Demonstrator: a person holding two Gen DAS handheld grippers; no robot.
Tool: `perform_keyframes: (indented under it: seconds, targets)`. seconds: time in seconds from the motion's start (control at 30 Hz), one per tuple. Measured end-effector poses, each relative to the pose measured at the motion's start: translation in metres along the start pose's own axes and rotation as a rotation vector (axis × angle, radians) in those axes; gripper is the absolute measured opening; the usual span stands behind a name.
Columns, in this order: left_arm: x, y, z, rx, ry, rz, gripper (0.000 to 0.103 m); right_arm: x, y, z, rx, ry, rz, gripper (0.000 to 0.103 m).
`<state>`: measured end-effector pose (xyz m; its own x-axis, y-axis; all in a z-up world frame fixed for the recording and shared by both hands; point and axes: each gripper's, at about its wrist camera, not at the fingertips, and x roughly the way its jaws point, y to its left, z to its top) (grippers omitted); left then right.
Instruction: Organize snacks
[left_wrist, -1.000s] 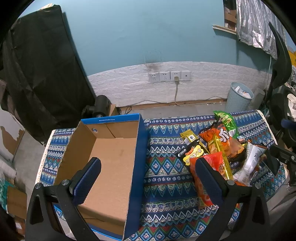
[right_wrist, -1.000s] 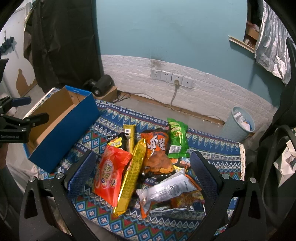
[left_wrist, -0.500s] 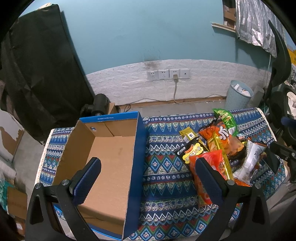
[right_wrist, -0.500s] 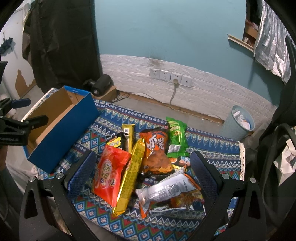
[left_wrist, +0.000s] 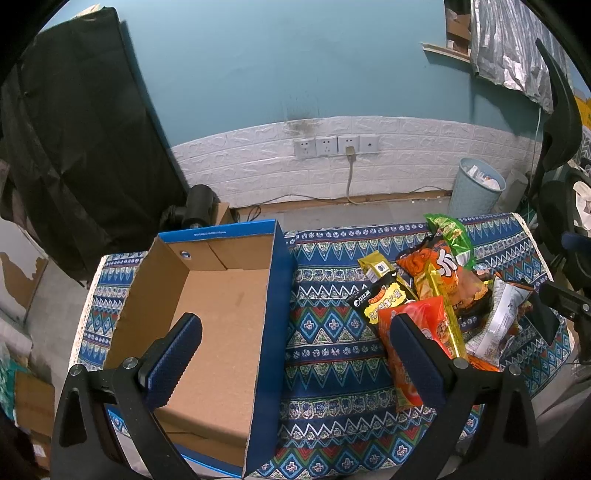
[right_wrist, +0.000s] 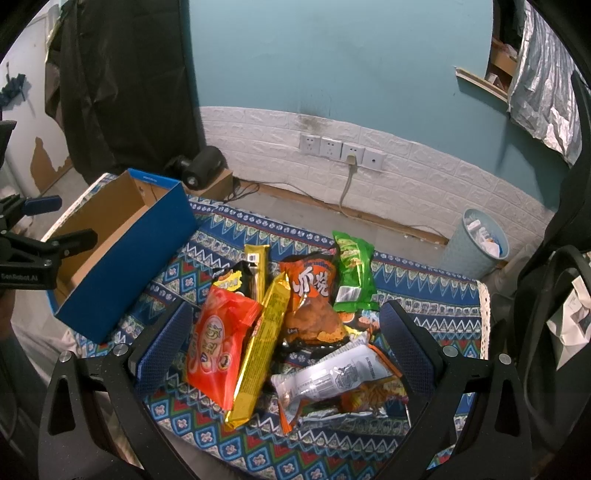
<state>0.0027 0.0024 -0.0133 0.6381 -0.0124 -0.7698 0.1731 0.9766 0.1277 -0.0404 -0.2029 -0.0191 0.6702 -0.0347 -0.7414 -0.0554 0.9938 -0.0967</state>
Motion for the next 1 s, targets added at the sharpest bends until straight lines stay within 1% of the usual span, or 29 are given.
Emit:
perform_keyframes:
  seconds: [0.67,1.0]
  targets:
    - [0.0006,-0.0010,-0.0009,-0.004,0.011,-0.006,0.103,0.0001,-0.0037,-0.0025,0.004,0.010,-0.004,0.100]
    - [0.0048,-0.0064,-0.0008,-0.002,0.033,-0.013,0.103,0.0000,-0.0089,-0.0036,0.009,0.021,-0.012,0.100]
